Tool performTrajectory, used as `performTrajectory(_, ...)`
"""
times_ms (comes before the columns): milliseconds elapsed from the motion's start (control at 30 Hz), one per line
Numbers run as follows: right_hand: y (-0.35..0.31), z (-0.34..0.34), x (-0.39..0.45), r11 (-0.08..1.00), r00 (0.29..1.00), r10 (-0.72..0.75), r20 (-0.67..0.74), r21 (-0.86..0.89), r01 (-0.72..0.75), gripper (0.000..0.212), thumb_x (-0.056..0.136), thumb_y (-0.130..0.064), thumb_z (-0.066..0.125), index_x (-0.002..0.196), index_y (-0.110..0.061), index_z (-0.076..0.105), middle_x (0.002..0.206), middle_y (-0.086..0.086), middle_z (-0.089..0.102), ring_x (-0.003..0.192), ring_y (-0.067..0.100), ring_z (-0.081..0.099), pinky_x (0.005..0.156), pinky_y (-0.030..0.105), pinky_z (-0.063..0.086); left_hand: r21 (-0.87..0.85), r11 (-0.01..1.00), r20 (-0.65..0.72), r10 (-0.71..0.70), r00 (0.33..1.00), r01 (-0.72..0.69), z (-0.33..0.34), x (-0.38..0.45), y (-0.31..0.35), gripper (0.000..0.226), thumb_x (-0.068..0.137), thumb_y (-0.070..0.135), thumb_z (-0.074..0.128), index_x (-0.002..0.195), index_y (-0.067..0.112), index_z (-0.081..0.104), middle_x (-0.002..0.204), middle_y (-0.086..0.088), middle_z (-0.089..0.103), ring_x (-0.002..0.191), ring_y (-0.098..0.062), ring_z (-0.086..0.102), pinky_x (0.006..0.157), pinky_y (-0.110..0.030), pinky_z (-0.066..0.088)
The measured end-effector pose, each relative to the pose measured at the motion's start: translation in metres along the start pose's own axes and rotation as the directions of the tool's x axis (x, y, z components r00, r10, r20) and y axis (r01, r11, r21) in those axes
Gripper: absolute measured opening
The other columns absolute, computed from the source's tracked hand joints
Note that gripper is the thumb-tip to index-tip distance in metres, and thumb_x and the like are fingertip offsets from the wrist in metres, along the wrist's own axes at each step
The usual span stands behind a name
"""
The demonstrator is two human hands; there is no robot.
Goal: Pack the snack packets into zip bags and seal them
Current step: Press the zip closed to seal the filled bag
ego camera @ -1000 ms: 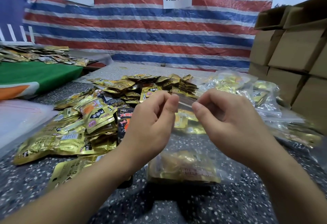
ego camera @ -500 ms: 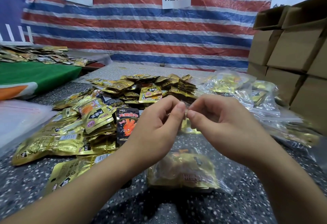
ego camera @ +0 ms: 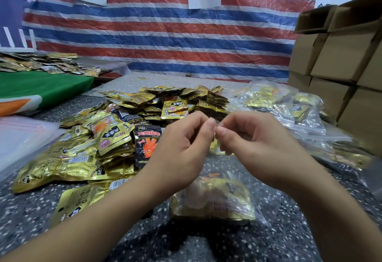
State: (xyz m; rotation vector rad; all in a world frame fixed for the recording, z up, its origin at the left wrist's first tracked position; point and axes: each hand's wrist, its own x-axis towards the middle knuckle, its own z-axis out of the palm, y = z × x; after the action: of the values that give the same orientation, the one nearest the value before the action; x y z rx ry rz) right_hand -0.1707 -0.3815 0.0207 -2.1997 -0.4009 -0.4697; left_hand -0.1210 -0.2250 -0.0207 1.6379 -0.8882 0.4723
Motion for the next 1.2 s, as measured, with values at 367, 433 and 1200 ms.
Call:
performTrajectory(367, 0.003, -0.002, 0.001, 0.998, 1.0, -0.027, 0.006, -0.052, 0.027, 0.02, 0.094, -0.031, 0.064, 0.078, -0.021, 0.068, 0.069, 0.009, 0.066, 0.068, 0.032, 0.062, 0.064, 0.055, 0.052, -0.016, 1.0, 0.028, 0.003, 1.0, -0.002, 0.001, -0.001, -0.002, 0.026, 0.1, 0.034, 0.046, 0.081, 0.019, 0.057, 0.056, 0.012, 0.049, 0.049, -0.003, 0.041, 0.048, -0.023, 0.034)
performTrajectory(433, 0.004, 0.0, 0.002, 0.996, 0.999, -0.04, -0.016, -0.085, 0.039, 0.02, 0.093, -0.033, 0.064, 0.077, -0.022, 0.067, 0.068, 0.007, 0.066, 0.065, 0.029, 0.061, 0.063, 0.053, 0.052, 0.041, 0.999, 0.015, 0.017, 1.0, -0.017, 0.002, -0.001, -0.001, 0.023, 0.099, 0.029, 0.047, 0.079, 0.022, 0.057, 0.059, 0.011, 0.051, 0.05, -0.003, 0.042, 0.049, -0.022, 0.034)
performTrajectory(1200, 0.001, -0.007, 0.002, 0.986, 0.983, 0.158, 0.095, 0.031, -0.161, 0.021, 0.092, -0.029, 0.067, 0.076, -0.016, 0.067, 0.076, 0.015, 0.07, 0.081, 0.042, 0.065, 0.079, 0.063, 0.052, 0.082, 0.997, 0.062, -0.016, 0.998, 0.01, -0.001, 0.001, 0.006, 0.033, 0.098, 0.026, 0.048, 0.068, 0.037, 0.053, 0.056, 0.015, 0.05, 0.054, -0.003, 0.044, 0.053, -0.019, 0.034)
